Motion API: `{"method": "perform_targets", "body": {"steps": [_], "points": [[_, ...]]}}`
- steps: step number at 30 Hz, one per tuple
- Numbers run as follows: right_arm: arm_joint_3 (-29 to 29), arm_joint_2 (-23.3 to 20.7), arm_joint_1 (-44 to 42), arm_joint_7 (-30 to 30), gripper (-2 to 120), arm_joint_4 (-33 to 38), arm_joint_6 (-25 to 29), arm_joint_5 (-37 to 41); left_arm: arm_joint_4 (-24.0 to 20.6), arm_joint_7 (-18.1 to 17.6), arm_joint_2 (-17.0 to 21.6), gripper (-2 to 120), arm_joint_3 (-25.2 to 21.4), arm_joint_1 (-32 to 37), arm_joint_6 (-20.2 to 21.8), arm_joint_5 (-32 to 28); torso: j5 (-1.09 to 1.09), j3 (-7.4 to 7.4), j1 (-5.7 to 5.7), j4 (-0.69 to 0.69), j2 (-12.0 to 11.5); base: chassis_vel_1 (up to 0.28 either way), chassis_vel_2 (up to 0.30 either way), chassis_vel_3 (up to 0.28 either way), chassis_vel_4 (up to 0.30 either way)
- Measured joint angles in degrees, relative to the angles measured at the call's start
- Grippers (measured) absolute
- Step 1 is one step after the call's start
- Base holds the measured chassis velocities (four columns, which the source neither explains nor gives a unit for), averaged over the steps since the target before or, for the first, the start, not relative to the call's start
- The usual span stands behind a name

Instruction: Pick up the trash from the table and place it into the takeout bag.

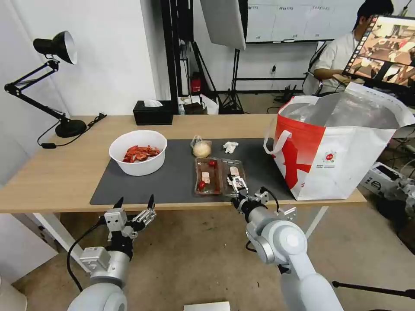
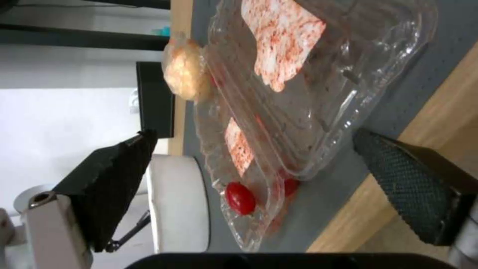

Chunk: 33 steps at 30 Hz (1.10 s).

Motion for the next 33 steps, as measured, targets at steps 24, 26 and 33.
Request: {"method": "perform_targets", "body": {"steps": [24,26,33], "points": [[2.09,-3.66,1.77,-6.54,100,2.43,-2.34,-4.88,0.04,-0.04,0.01,100,-0.36,0.67,-0.66,-0.27,0.01,0.0,0.0,0.0,0.0,0.0,0.0,0.0,0.0],[1.92,-4.71,2.26,-8.5,100,2.39,-3.53,-5.31,-0.07,-0.04,-0.03,100,-0.4,0.7,-0.7,-0.31,0.01,0.0,0.0,0.0,0.0,0.0,0.0,0.0,0.0],[0.21,-5.85,3.23,-13.64,100,1.78,-8.03,-5.53,-0.31,-0.05,-0.21,100,-0.45,1.01,-0.83,-0.34,0.01,0.0,0.0,-0.01,0.0,0.0,0.0,0.0,0.0]]}}
